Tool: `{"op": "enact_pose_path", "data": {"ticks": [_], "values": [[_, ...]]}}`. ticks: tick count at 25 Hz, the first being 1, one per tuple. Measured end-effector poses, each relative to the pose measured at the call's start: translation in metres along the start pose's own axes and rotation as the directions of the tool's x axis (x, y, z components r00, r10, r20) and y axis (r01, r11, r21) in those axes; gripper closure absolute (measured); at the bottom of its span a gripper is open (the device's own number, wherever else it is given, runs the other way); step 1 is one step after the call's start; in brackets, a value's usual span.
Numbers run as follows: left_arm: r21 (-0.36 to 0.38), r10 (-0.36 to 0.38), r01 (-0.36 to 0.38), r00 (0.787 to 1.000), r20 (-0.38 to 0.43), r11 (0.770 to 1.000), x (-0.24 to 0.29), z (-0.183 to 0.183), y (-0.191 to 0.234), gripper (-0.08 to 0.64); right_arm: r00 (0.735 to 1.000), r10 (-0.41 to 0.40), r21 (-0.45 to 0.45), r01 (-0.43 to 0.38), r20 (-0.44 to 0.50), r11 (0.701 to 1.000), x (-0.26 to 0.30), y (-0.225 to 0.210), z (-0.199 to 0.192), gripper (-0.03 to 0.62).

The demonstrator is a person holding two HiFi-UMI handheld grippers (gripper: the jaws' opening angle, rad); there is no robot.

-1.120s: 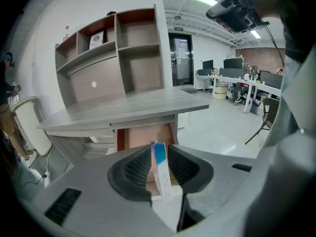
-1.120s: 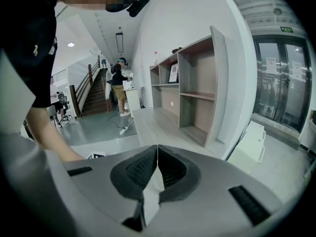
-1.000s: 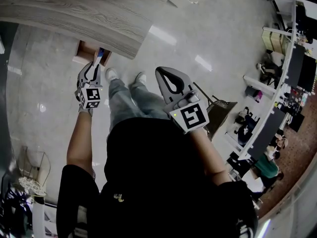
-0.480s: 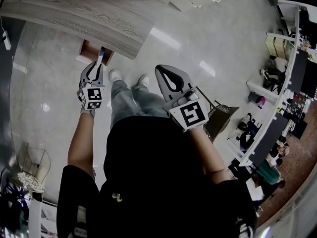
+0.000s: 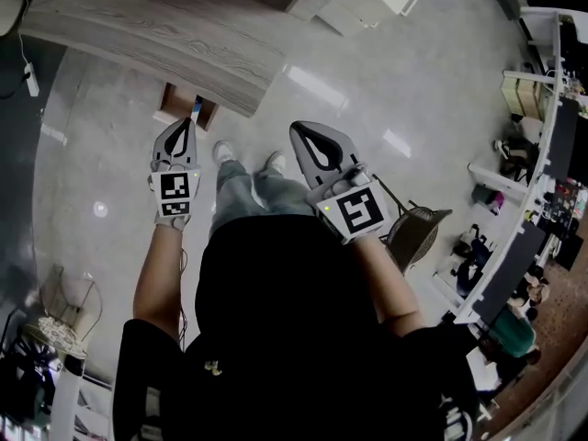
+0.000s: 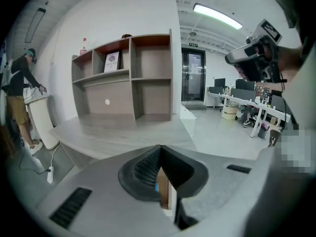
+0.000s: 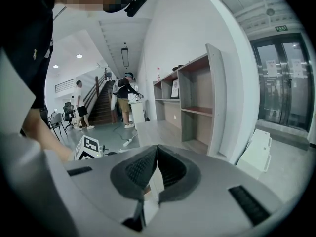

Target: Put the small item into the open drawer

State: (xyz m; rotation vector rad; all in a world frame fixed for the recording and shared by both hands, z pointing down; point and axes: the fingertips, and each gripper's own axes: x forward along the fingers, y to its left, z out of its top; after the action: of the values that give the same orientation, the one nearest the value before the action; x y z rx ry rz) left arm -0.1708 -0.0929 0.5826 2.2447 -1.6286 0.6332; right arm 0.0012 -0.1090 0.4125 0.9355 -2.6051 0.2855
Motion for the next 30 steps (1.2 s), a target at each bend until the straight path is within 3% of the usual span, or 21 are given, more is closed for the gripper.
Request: {"op": "enact_pose_path", "data": {"ticks": [5, 14, 18, 30], "values": [[-0.041, -0.02, 0.022, 0.999, 0.043, 0.999, -0.021, 0.045, -0.015, 0.557, 1.0, 0.001, 0.006, -0.001, 0.026, 1.0, -0.013, -0.006, 0.008, 0.58], [-0.005, -0.099, 0.1, 0.987, 0.129, 0.995, -0.056, 0.127, -0.058, 0.557, 0.996, -0.036, 0.012, 0.035, 0.083, 0.999, -0.042, -0.027, 0.016, 0.58], [-0.032, -0.127, 0.134, 0.979, 0.161, 0.99, -0.069, 0.153, -0.074, 0.557, 0.994, -0.038, -0.013, 0.04, 0.104, 0.999, -0.052, -0.032, 0.02, 0.58], [-0.004, -0.08, 0.084, 0.966, 0.248, 0.996, -0.104, 0.21, -0.085, 0.557, 0.982, -0.008, -0.034, 0.015, 0.187, 0.999, -0.078, -0.03, 0.046, 0.58]]}}
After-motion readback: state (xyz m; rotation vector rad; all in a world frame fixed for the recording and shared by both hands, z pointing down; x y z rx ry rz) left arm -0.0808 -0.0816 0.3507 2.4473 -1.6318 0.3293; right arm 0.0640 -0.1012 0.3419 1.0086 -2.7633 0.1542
